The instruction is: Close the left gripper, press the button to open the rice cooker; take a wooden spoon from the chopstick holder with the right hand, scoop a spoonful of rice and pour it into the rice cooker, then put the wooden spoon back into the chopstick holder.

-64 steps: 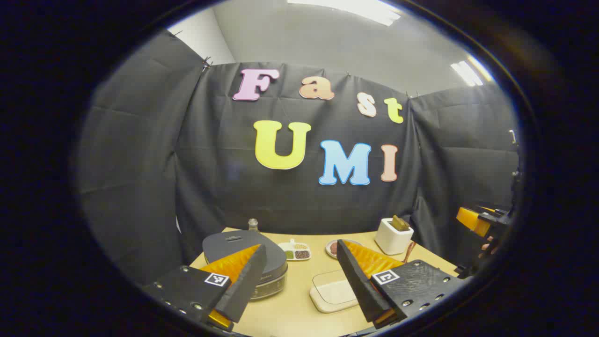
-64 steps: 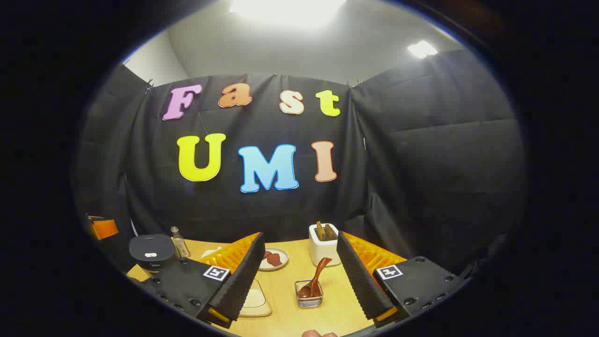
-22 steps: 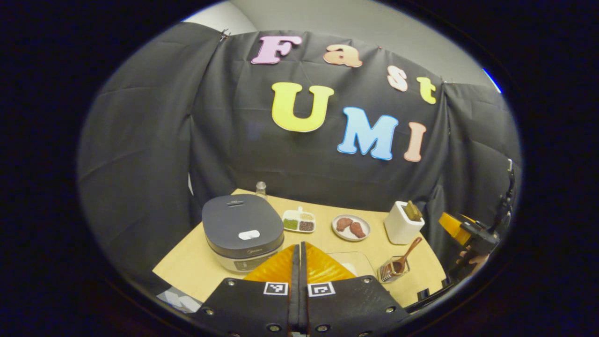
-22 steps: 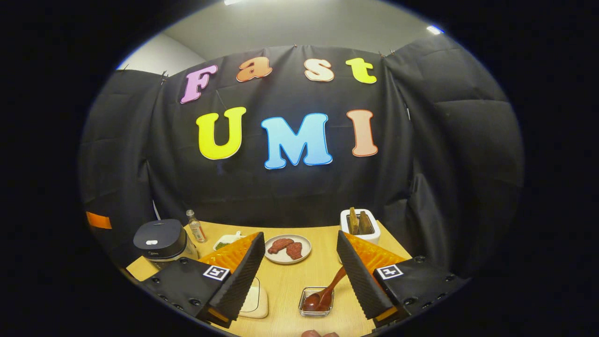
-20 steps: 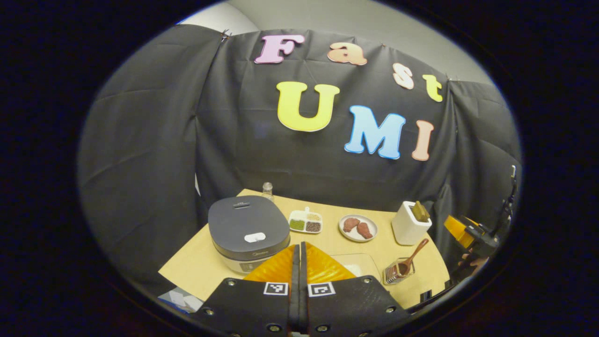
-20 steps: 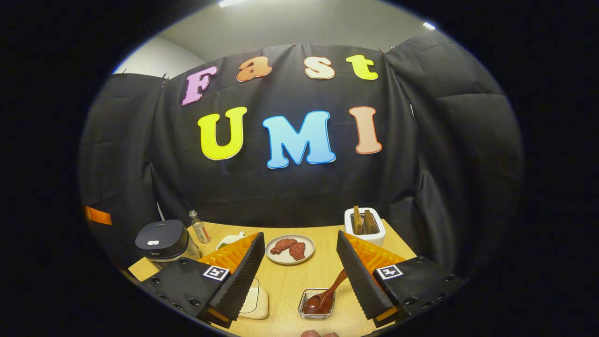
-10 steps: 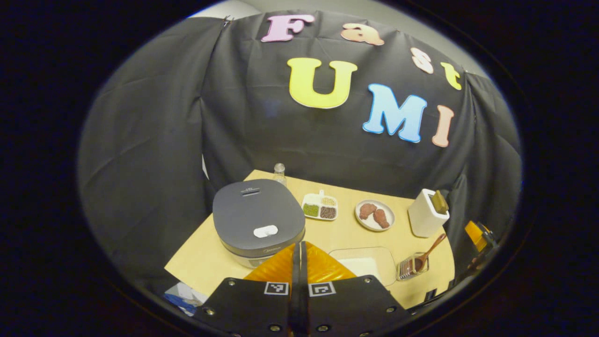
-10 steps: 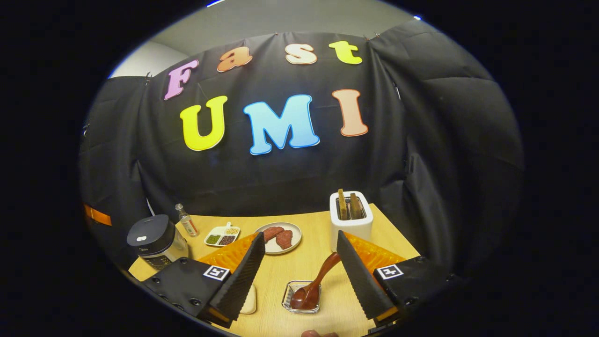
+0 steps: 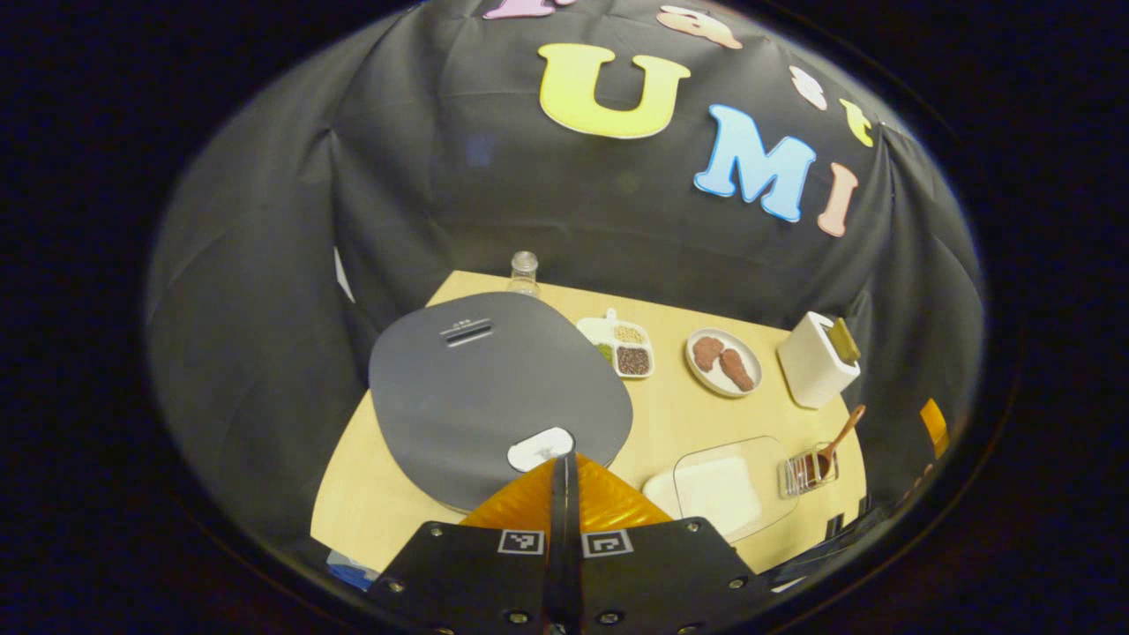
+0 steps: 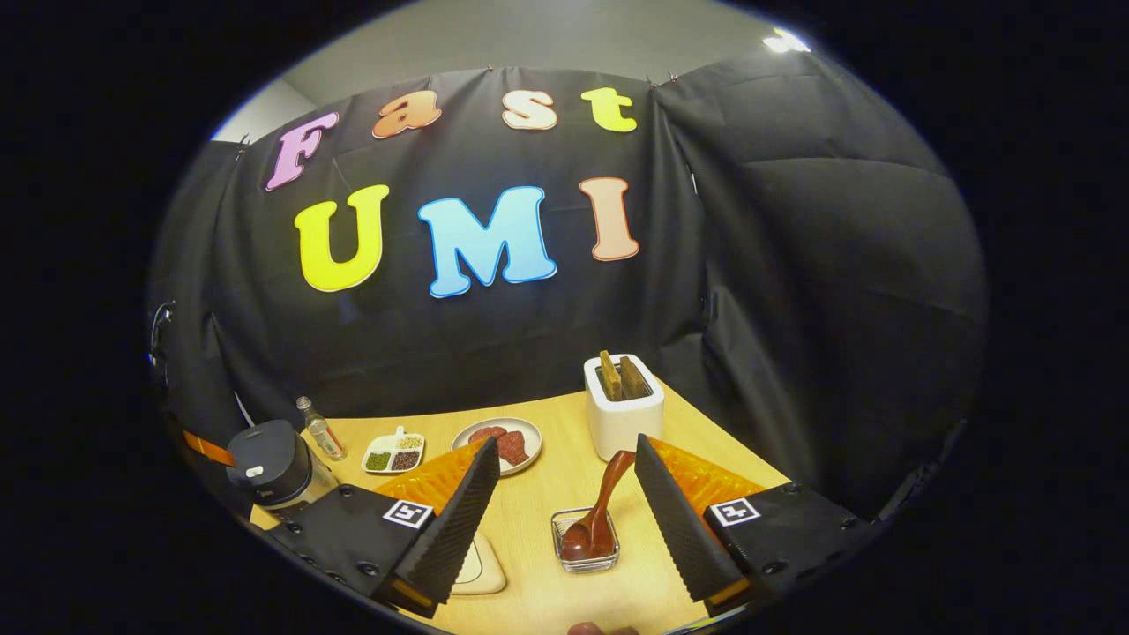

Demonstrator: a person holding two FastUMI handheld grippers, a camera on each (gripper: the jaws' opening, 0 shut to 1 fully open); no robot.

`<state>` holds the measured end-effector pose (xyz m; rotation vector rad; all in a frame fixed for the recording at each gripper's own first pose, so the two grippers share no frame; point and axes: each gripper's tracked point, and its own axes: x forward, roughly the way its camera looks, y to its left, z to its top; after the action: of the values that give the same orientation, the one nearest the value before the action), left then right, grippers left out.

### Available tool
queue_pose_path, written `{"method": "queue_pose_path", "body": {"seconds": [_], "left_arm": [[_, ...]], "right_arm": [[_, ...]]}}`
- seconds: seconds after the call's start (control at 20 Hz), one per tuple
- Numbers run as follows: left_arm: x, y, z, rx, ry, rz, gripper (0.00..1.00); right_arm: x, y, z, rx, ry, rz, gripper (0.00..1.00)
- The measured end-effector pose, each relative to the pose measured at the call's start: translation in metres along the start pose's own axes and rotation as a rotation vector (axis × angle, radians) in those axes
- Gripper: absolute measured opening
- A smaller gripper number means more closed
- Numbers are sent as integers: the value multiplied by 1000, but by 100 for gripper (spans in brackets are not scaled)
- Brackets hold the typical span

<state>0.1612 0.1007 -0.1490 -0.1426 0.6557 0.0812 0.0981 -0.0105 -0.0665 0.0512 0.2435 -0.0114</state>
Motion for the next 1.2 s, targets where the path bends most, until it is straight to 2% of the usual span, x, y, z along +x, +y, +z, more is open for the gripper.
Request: {"method": "queue_pose_path", "body": {"seconds": [0.15, 0.3, 0.45, 0.65, 0.7, 0.75, 0.8, 1.2], "left_arm": [[22, 13, 3, 45, 30, -47, 1], [34, 10, 3, 82, 49, -116, 0], [41, 15, 3, 131, 47, -130, 1], [43, 13, 0, 129, 49, -175, 1], [43, 15, -5, 120, 60, -184, 1], [43, 15, -5, 120, 56, -195, 1], [43, 16, -6, 123, 57, -204, 2], [46, 16, -12, 156, 40, -170, 2]], "right_arm": [[-24, 13, 2, -43, -32, -56, 98], [-43, 27, -10, -28, -21, -94, 98], [-59, 41, -17, -8, -19, -113, 98], [-67, 57, -19, -10, -32, -120, 98], [-67, 61, -22, -11, -26, -116, 93], [-67, 65, -23, -12, -22, -112, 93], [-66, 68, -23, -15, -22, -109, 98], [-50, 86, -19, -1, -22, -77, 98]]}}
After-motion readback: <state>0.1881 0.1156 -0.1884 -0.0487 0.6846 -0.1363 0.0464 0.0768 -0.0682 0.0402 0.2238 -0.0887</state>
